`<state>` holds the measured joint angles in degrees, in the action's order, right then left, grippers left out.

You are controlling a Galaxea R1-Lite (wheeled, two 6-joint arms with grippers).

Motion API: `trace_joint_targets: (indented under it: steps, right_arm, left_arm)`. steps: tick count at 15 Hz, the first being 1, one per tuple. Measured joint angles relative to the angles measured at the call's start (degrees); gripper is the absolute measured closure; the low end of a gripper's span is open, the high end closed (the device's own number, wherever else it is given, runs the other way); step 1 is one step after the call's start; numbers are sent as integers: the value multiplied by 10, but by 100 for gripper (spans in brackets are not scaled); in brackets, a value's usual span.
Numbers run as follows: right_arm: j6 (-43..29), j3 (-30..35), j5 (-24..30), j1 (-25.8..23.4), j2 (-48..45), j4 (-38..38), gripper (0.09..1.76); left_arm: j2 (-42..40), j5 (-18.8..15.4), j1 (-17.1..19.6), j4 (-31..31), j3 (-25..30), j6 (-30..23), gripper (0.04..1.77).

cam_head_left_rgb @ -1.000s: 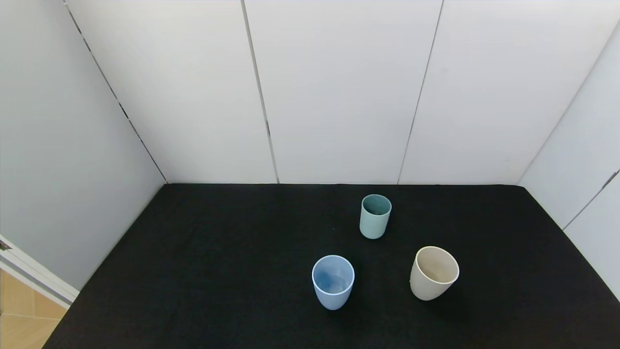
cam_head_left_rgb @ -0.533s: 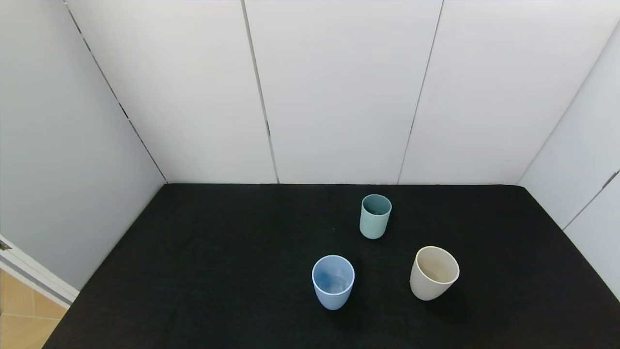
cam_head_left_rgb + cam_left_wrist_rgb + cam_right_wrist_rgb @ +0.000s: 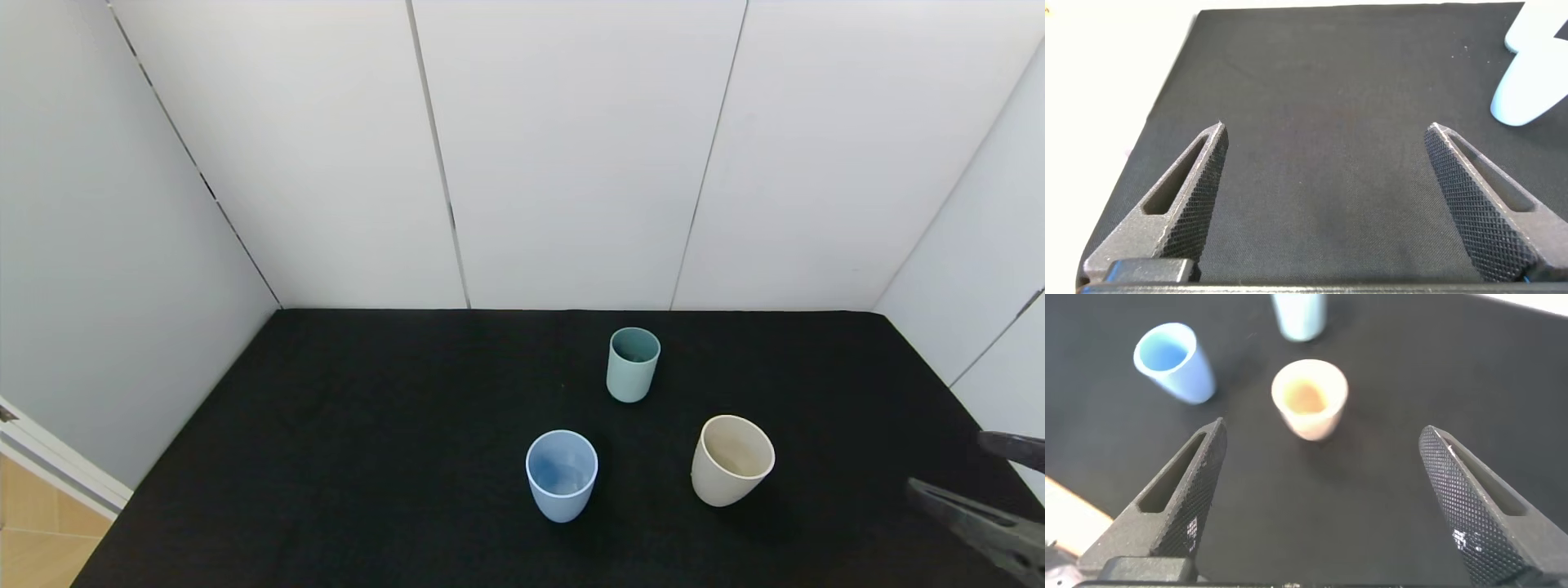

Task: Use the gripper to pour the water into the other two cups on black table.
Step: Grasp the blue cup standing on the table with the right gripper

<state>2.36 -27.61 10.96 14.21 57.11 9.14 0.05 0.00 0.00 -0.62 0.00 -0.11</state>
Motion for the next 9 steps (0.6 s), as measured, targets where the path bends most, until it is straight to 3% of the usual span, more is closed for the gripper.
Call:
trace_joint_targets:
  steps: [4,9]
  right_arm:
    - [-25,-9,-63,122,139,122,14]
    - [-57,-14,-126,232,282,233,14]
  left_arm:
    - [0,0,0,0,0,0,9]
    - [0,0,0,0,0,0,9]
